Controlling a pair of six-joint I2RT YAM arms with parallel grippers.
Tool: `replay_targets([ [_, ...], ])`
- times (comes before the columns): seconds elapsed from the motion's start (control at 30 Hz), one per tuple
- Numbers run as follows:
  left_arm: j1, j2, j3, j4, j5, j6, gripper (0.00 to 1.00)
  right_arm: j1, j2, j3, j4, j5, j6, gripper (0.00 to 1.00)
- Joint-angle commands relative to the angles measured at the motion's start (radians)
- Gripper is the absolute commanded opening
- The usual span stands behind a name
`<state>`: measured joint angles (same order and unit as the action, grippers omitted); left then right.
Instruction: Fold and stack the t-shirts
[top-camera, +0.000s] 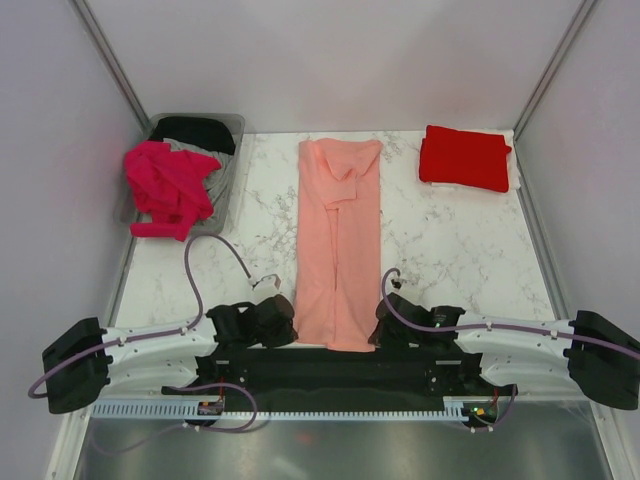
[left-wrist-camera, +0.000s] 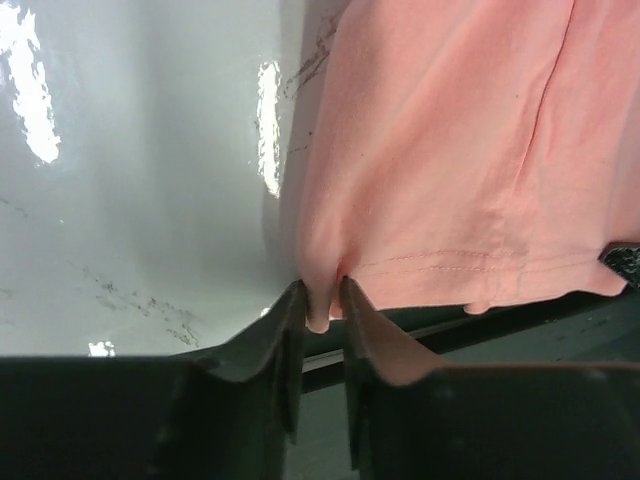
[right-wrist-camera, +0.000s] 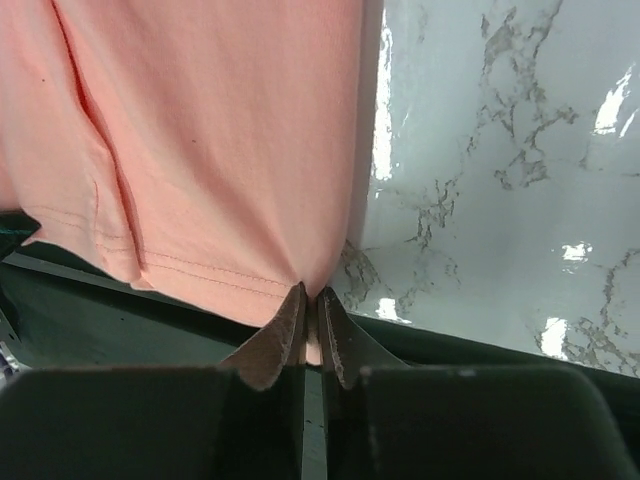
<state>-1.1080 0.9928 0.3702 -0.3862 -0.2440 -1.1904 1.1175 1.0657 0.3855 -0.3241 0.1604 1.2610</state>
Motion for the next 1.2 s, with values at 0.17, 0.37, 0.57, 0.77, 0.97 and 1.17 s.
replay_targets([
  [0.17, 0.000, -0.045, -0.004, -0.022, -0.046, -0.064, 0.02, 0.007, -0.027, -0.016, -0.016, 0.041, 0.009, 0.00],
  [0.37, -0.007, -0.150, 0.078, -0.157, 0.006, -0.159, 0.02, 0.014, -0.091, 0.070, -0.248, 0.108, 0.029, 0.00],
  [0.57, -0.021, -0.187, 0.101, -0.195, 0.034, -0.195, 0.02, 0.030, -0.159, 0.087, -0.308, 0.114, 0.054, 0.00],
  [0.77, -0.032, -0.132, 0.258, -0.238, 0.026, -0.134, 0.02, 0.030, -0.118, 0.231, -0.389, 0.169, 0.014, 0.00],
  [0.97, -0.007, -0.033, 0.517, -0.388, -0.162, 0.001, 0.02, 0.002, -0.041, 0.494, -0.530, 0.396, -0.113, 0.00],
  [1.17, 0.192, 0.122, 0.656, -0.362, -0.112, 0.187, 0.02, -0.180, 0.126, 0.714, -0.533, 0.430, -0.352, 0.00],
])
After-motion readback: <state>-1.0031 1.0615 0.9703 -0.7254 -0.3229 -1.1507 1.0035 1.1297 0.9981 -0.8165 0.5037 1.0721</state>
